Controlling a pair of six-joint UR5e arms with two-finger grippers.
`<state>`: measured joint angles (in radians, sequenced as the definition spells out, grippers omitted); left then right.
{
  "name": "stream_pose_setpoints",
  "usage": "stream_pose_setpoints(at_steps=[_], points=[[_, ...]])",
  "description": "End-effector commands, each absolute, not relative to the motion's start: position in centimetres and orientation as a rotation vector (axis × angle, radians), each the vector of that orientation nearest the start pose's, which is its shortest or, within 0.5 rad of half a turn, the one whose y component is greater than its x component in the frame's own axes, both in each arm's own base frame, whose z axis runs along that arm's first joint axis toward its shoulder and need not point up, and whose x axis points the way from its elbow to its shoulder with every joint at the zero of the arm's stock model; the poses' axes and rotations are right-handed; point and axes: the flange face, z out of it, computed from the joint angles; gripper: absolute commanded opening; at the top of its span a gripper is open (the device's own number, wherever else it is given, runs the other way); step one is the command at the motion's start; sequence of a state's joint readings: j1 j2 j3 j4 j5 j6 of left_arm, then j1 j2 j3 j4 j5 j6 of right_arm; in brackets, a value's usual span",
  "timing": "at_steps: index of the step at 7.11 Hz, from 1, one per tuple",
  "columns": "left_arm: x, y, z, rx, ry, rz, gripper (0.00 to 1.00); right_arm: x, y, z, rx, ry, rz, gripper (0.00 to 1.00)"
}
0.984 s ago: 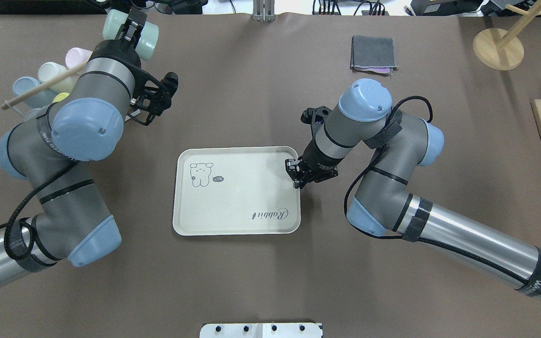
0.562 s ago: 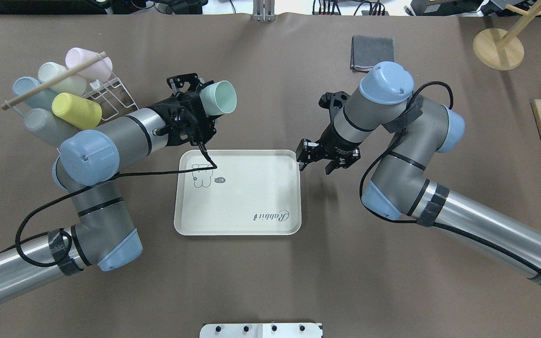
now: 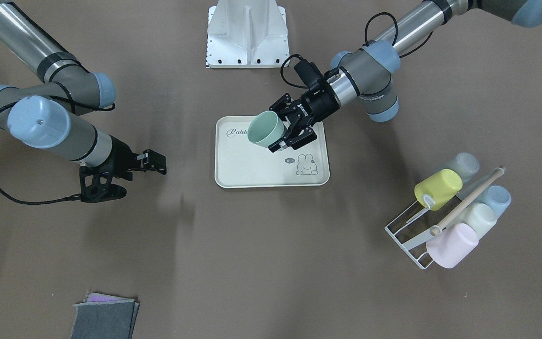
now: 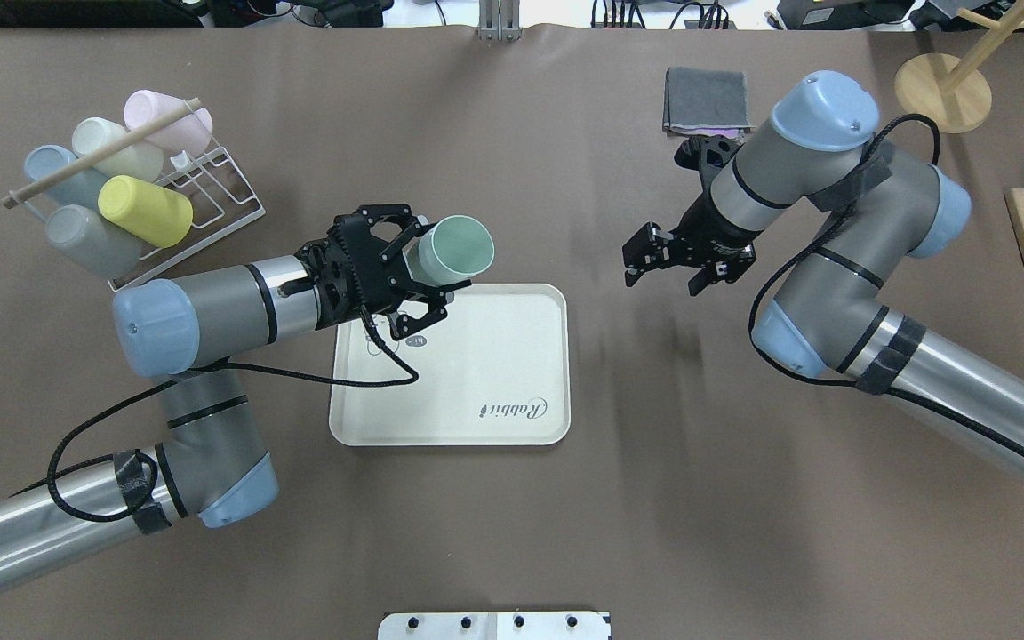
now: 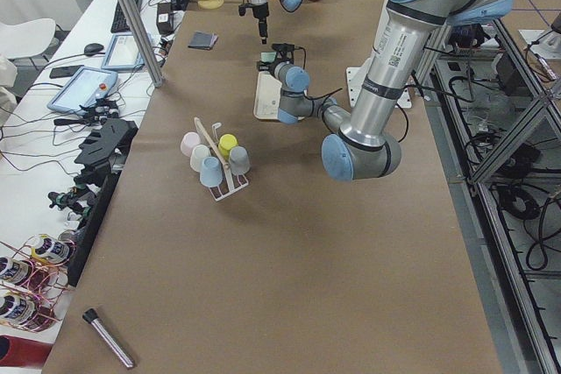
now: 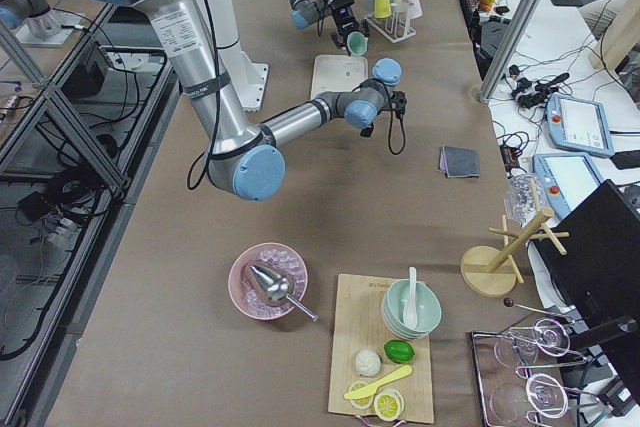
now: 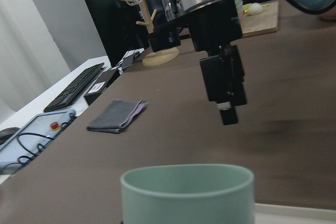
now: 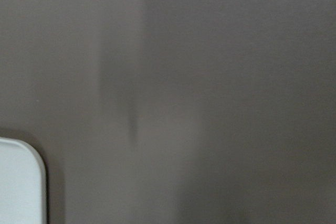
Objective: Pick up and place green cup on tray
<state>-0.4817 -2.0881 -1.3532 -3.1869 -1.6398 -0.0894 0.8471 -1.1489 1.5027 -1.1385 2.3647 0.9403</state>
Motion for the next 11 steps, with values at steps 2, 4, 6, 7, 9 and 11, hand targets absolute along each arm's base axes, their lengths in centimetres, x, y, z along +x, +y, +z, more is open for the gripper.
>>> stream_pose_setpoints(at_steps=[2,4,6,7,9,11], points=[[54.5,-38.8,30.4,1.605,1.283,0.705,0.0,-29.1,-51.5,48.4,0.049,-0.991,-0.258,1.0],[55.3,-38.2,30.5,1.496,1.408,0.619,0.0,-22.1,-50.3,53.5,0.077,-0.956,-0.262,1.0],[56.1,-38.8,31.5,1.432,1.423,0.579,0.0,-16.5,-49.8,53.5,0.058,-0.91,-0.224,1.0],[56.3,-39.0,31.9,1.414,1.424,0.569,0.0,-13.6,-49.6,53.1,0.032,-0.867,-0.231,1.0],[56.9,-39.1,33.2,1.39,1.403,0.579,0.0,-8.7,-47.0,54.5,-0.021,-0.818,-0.235,1.0],[57.9,-38.4,33.6,1.37,1.404,0.596,0.0,-5.6,-44.9,56.8,-0.05,-0.778,-0.228,1.0]])
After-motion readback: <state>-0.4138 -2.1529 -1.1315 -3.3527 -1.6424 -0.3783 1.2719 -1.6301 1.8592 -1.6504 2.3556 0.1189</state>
